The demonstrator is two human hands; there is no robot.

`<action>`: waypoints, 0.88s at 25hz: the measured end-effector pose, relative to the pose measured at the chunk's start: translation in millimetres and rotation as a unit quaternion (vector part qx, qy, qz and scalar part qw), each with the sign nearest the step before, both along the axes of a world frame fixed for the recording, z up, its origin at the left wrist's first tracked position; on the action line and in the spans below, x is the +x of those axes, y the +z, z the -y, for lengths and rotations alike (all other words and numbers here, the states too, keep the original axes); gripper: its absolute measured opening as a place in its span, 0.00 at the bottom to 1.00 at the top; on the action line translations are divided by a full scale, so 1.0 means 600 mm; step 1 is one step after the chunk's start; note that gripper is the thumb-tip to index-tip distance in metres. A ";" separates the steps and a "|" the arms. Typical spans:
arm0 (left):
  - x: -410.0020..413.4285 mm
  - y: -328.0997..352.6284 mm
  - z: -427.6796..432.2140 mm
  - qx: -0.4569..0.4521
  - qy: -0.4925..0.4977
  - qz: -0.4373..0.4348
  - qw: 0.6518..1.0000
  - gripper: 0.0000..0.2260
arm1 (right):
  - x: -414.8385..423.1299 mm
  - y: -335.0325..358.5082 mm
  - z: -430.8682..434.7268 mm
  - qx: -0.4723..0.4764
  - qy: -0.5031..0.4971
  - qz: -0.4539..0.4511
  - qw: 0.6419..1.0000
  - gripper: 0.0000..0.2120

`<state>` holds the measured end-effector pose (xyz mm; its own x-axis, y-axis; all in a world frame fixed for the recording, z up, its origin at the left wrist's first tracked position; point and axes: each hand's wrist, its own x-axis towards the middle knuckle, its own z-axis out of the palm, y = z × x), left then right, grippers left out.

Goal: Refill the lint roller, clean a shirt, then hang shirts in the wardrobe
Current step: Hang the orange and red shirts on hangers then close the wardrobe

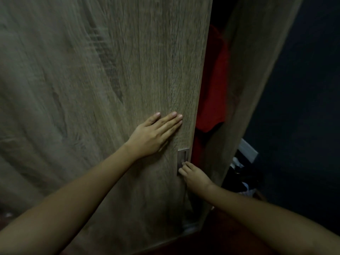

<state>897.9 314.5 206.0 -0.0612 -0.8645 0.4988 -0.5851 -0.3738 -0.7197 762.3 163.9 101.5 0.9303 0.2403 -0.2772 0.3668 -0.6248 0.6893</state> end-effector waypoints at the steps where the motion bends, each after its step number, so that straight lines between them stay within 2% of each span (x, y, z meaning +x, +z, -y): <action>1: -0.006 -0.001 0.023 -0.007 -0.005 -0.006 1.000 0.25 | -0.005 0.000 0.014 0.001 -0.024 0.001 1.000 0.29; 9: -0.031 0.001 0.160 -0.025 -0.045 -0.037 0.998 0.24 | -0.035 -0.003 0.111 -0.022 -0.141 -0.019 0.990 0.30; 22: -0.071 0.004 0.232 -0.007 -0.021 -0.044 0.999 0.30 | -0.051 -0.011 0.183 -0.049 -0.172 -0.030 0.983 0.31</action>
